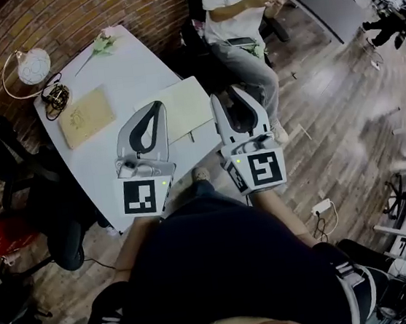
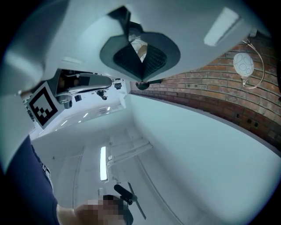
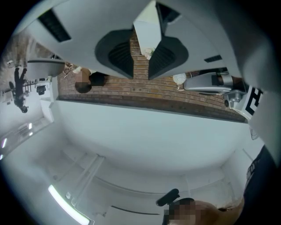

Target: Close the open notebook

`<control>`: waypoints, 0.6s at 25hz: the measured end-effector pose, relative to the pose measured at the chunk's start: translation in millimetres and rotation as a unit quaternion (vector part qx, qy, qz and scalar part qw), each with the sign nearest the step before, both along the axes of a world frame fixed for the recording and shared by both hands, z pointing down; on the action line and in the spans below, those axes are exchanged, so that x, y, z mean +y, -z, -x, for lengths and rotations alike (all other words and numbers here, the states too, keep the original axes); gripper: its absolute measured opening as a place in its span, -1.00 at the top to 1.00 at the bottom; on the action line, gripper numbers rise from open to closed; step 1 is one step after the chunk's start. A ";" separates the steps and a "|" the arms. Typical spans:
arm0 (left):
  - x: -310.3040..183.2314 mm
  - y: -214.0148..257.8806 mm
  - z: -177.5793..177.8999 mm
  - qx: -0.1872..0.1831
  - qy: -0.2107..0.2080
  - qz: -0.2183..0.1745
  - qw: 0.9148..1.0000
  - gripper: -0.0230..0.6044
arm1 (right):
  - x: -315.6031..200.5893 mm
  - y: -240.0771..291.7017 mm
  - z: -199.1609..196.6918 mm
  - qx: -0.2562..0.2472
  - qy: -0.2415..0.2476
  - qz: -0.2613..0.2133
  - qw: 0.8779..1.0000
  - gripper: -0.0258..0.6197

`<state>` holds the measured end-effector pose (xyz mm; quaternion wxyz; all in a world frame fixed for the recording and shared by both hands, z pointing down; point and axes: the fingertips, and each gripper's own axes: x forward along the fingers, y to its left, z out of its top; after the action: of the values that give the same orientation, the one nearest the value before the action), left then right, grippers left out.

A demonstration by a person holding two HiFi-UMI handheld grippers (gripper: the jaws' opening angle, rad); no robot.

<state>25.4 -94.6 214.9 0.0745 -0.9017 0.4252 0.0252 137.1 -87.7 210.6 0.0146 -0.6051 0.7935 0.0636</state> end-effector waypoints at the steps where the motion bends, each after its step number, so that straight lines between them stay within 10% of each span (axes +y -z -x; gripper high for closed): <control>1: -7.6 0.6 -6.7 -0.002 0.006 0.000 1.000 0.91 | -8.9 0.8 -7.3 -0.001 0.005 -0.001 1.000 0.62; 15: -76.5 -5.0 -55.6 -0.015 0.077 -0.005 0.997 0.91 | -94.1 -17.0 -58.2 -0.009 0.075 0.007 0.997 0.62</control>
<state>80.9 -171.0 219.9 0.0867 -0.8664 0.4917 0.0081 195.3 -181.7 227.6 0.0222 -0.5449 0.8366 0.0514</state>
